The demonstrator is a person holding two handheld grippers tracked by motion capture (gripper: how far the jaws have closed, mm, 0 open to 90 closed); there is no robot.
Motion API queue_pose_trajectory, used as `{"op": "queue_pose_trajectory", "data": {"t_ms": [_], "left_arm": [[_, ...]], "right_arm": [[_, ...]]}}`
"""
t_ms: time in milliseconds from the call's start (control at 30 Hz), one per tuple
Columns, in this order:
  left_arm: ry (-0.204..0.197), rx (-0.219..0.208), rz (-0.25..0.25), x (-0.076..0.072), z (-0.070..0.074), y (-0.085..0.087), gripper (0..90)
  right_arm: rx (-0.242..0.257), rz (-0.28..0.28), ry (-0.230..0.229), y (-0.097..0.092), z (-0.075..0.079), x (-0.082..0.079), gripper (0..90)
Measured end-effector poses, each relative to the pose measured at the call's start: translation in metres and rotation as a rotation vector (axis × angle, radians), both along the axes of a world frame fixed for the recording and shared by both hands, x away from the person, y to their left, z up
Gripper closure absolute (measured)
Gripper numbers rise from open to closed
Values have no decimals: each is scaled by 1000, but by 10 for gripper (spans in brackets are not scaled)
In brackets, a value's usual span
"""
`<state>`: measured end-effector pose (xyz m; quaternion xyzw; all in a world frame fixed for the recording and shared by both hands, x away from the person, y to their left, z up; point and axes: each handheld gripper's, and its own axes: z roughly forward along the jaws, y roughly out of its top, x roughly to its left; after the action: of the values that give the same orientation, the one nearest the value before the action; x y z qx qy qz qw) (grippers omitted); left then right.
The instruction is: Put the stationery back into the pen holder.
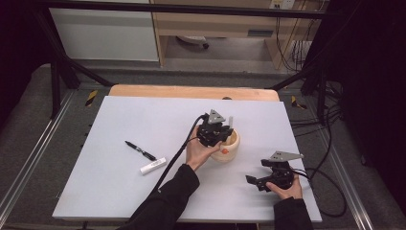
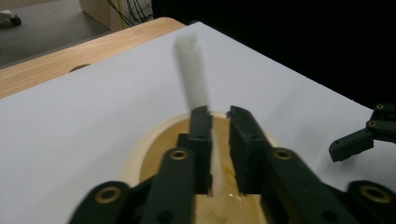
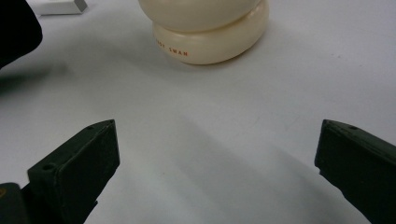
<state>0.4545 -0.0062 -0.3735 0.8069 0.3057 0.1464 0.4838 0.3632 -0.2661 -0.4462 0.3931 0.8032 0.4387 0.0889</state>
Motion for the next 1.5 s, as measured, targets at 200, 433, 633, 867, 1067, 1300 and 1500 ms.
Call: {"op": "queue_pose_trajectory", "data": {"t_ms": [200,433,633,867,1067,1300,1500], "left_arm": [[-21,25,14,-6,14,15,664],[-7,64,14,-11,25,38,511],[16,90,18,-13,27,63,396],[39,133,10,-22,26,100,255],[57,201,20,-32,17,131,162],[83,222,36,-41,8,165,114],[112,244,45,-50,-2,192,95]], "right_arm": [[0,-1,0,0,0,0,5],[1,-5,0,0,0,0,5],[2,-6,0,1,0,0,5],[-1,-5,0,1,-1,0,5],[-5,-6,4,1,-1,0,5],[-6,-6,5,1,-1,0,5],[-10,-7,4,1,-1,1,5]]}}
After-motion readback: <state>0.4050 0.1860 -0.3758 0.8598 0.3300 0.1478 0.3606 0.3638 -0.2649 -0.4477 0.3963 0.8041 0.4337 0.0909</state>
